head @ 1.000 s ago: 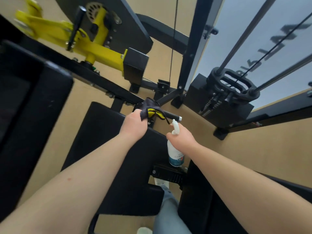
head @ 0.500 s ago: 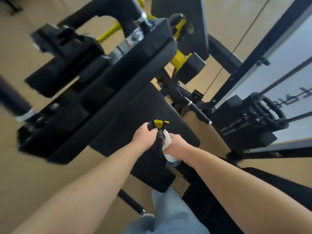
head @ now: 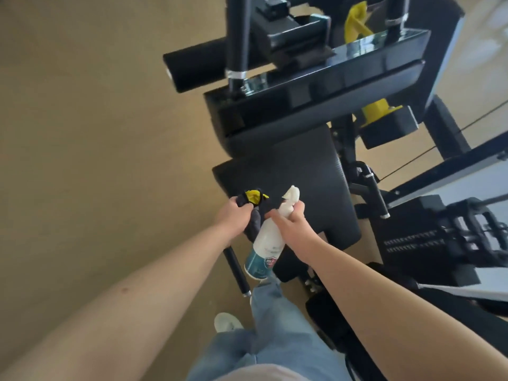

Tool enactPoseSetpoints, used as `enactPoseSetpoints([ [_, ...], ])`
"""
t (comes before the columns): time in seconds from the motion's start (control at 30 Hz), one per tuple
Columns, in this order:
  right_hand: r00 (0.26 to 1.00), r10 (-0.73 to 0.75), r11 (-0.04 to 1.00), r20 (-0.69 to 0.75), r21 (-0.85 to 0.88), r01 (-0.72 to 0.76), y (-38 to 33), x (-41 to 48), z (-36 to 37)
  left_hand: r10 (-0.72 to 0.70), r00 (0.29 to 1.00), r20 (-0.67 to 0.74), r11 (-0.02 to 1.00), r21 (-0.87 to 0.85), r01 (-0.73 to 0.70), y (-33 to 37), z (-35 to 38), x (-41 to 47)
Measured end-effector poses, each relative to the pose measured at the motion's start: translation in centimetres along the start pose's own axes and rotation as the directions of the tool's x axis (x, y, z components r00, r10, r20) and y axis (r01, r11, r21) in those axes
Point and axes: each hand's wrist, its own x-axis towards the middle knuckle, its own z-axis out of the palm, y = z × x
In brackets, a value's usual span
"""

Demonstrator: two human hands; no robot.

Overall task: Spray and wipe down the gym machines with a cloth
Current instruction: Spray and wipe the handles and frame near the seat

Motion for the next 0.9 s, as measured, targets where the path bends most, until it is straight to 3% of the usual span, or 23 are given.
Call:
enactPoseSetpoints([
  [0.1,1.0,-0.009,1.0,0.014,0.004,0.008,0.6,-0.6,2.4,-0.054,0.997,-0.049,0.998,-0.038,0.052,-1.2,-2.9,-3.1],
  [0.23,0.996,-0.061,0.934,0.07,-0.348,0.082,2.1,-1.6,4.8,-0.083,0.988,-0.132,0.993,-0.091,0.071,-2.4,-5.5,-7.0],
  [0.33,0.99,0.003,0.855,0.14,-0.513,0.07,3.9,-1.9,5.9,-0.106,0.981,-0.159,0.984,-0.157,0.081,-4.3,-6.4,-8.5],
  [0.7,0.941,0.119,0.659,0.316,-0.735,0.163,6.5,0.9,8.5,-0.344,0.887,-0.309,0.93,-0.245,0.275,-11.1,-7.2,-7.2],
  [0.9,0.941,0.159,0.618,0.3,-0.773,0.142,9.5,4.2,11.0,-0.469,0.872,-0.136,0.801,-0.482,0.355,-15.6,-5.7,-4.0],
])
